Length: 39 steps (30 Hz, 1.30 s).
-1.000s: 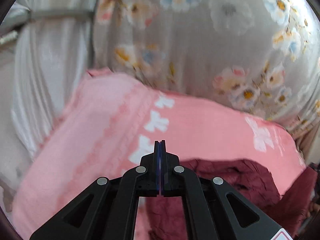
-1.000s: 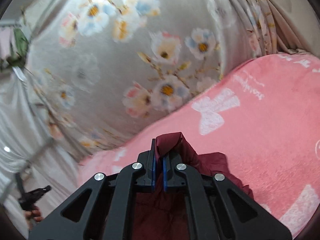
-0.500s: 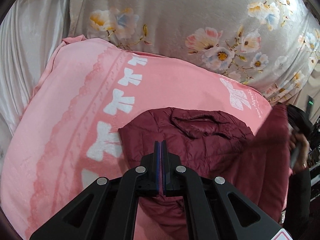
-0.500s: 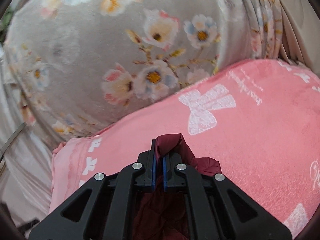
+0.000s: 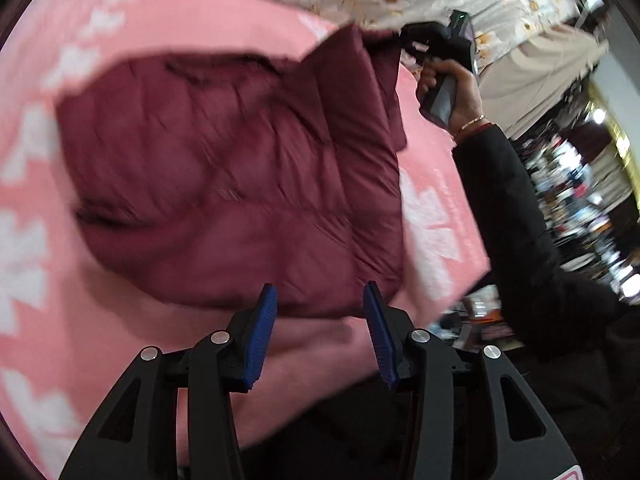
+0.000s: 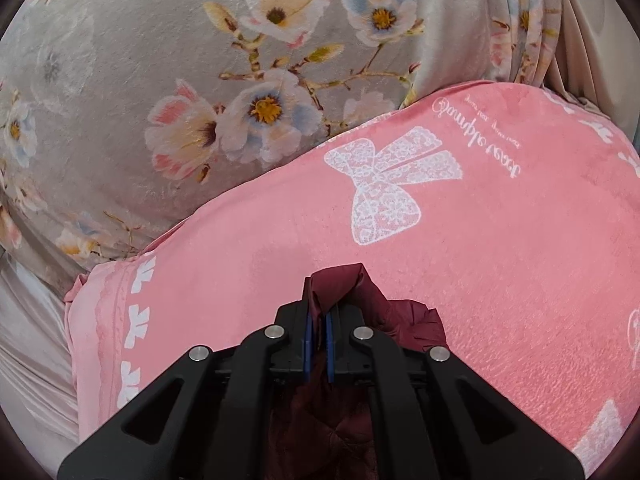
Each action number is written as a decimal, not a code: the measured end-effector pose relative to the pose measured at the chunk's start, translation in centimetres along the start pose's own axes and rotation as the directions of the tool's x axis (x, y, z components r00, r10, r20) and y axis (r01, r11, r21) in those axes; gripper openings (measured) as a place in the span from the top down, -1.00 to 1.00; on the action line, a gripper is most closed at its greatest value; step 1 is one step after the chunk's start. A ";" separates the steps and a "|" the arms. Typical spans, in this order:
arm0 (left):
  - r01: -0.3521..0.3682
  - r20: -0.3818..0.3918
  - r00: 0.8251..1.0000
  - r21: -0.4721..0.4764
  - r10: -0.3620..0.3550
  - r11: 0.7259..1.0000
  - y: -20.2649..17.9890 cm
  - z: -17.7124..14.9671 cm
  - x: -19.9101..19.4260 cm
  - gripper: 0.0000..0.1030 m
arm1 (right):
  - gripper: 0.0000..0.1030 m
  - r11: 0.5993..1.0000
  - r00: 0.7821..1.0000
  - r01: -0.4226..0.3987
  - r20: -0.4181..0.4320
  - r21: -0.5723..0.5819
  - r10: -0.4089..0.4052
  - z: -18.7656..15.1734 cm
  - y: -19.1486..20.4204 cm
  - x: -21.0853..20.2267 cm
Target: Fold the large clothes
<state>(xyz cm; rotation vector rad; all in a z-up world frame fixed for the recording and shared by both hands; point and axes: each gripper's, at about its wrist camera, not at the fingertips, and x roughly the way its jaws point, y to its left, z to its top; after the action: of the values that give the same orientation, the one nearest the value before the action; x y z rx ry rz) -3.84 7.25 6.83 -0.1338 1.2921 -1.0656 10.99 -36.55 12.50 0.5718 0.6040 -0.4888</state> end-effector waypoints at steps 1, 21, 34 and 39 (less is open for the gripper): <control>0.021 -0.010 1.000 -0.036 -0.021 0.999 0.2 -0.2 0.7 0.17 | 0.93 1.000 1.000 0.002 0.004 -0.007 -0.002 -0.1 0.0 -0.2; 0.204 0.034 0.976 -0.503 -0.217 0.840 4.1 -1.4 5.5 0.17 | 0.93 0.996 0.998 0.004 0.056 -0.085 0.001 -1.5 0.8 -4.2; 0.234 0.052 0.969 -0.526 -0.243 0.818 3.6 2.0 8.4 0.95 | 0.93 0.995 0.997 -0.011 0.075 -0.104 0.019 -2.9 0.1 -6.4; 0.253 0.162 0.966 -0.430 -0.201 0.867 3.3 4.4 4.4 0.99 | 0.93 0.993 0.996 -0.016 0.083 -0.113 0.025 -3.4 -0.3 -7.0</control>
<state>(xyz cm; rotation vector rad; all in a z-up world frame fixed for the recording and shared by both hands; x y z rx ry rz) 1.22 3.93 3.15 -0.7039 1.4258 -0.9226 4.48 -32.89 14.58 0.4480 0.5408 -0.4545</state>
